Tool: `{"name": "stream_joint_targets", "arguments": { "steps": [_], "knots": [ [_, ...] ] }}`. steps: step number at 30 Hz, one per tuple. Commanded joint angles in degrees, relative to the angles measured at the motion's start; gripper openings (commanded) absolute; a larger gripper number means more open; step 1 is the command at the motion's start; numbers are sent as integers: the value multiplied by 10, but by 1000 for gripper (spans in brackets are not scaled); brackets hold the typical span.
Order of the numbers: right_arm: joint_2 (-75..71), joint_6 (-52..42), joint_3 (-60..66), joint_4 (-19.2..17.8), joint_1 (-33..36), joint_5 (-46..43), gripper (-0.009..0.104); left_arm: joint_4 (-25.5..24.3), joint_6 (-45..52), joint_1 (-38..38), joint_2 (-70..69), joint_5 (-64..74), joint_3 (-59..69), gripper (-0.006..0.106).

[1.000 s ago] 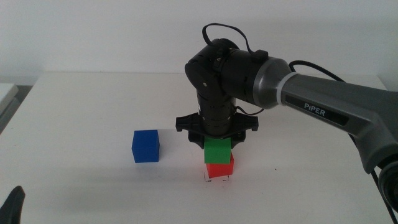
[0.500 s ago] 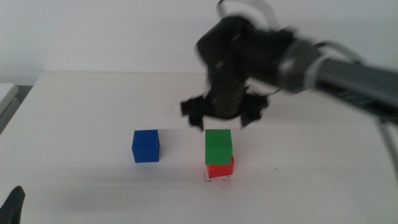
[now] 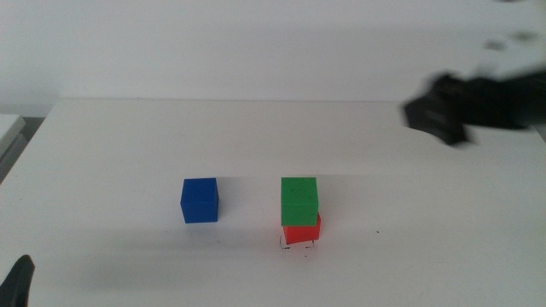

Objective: Stack red cubes first, then green, then blue cubes in a specific spot.

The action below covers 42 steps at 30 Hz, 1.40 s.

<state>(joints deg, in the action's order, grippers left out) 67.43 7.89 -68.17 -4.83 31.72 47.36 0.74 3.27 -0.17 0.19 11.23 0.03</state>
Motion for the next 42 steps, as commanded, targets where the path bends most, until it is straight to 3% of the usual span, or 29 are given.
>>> {"name": "stream_joint_targets", "arguments": {
  "steps": [1, 4, 13, 24, 25, 29, 35, 42],
  "knots": [
    [-90, -128, 59, 68, -30, -51, 88, 1, -1, -4, -2, -8, 0, 87],
    [-193, -212, 103, 135, -52, -63, 88, 1, -1, -4, -2, -8, 0, 87],
    [-266, -275, 115, 202, -54, -35, 88, 1, -1, -4, -2, -8, 0, 87],
    [-271, -268, 115, 205, -54, -40, 88, 1, -1, -4, -2, -8, 0, 87],
    [-271, -268, 115, 205, -54, -40, 88, 4, -1, -4, 14, 47, -14, 87],
    [-271, -268, 115, 205, -54, -40, 88, 43, -1, -4, 194, 146, -177, 87],
    [-271, -268, 115, 205, -54, -40, 88, 63, -1, -4, 431, 336, -420, 87],
    [-271, -268, 115, 205, -54, -40, 88, 132, 5, -25, 655, 419, -558, 87]
  ]
}}
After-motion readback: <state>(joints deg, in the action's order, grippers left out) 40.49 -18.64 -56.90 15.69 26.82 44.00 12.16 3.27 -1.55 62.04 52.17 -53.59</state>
